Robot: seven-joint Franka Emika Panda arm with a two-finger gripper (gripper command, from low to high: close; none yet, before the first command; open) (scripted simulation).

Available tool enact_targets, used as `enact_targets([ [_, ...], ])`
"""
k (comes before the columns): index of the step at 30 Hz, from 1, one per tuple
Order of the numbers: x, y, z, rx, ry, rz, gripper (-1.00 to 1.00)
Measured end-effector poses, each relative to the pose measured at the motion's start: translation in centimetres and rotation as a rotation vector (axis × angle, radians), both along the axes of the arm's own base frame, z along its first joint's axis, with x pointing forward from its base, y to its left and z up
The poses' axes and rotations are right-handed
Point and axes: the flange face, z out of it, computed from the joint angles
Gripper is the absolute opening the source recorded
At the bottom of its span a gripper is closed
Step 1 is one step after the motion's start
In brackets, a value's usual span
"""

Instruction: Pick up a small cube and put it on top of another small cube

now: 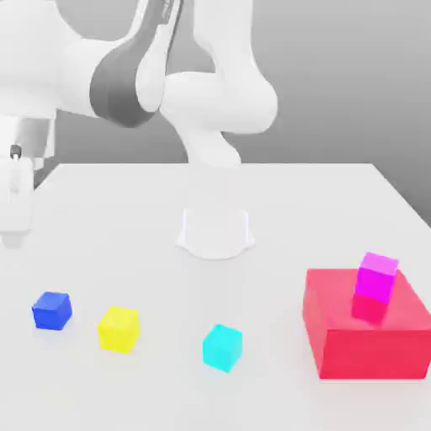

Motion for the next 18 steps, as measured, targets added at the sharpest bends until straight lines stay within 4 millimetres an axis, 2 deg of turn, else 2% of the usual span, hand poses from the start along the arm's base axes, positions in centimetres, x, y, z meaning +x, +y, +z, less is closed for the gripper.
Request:
enact_targets([
  [2,-3.2,-1.7,-3.8,0.05,0.036,-0.145,0.0],
  [5,-7.0,-2.4,-8.9,0.119,0.084,-0.316,0.0],
  [11,-7.8,-2.3,-15.5,0.137,0.097,-0.353,0.0],
  [12,-7.8,-2.3,-16.2,0.137,0.098,-0.354,-1.0],
  [18,-7.9,-2.3,-16.5,0.135,0.097,-0.354,-1.0],
])
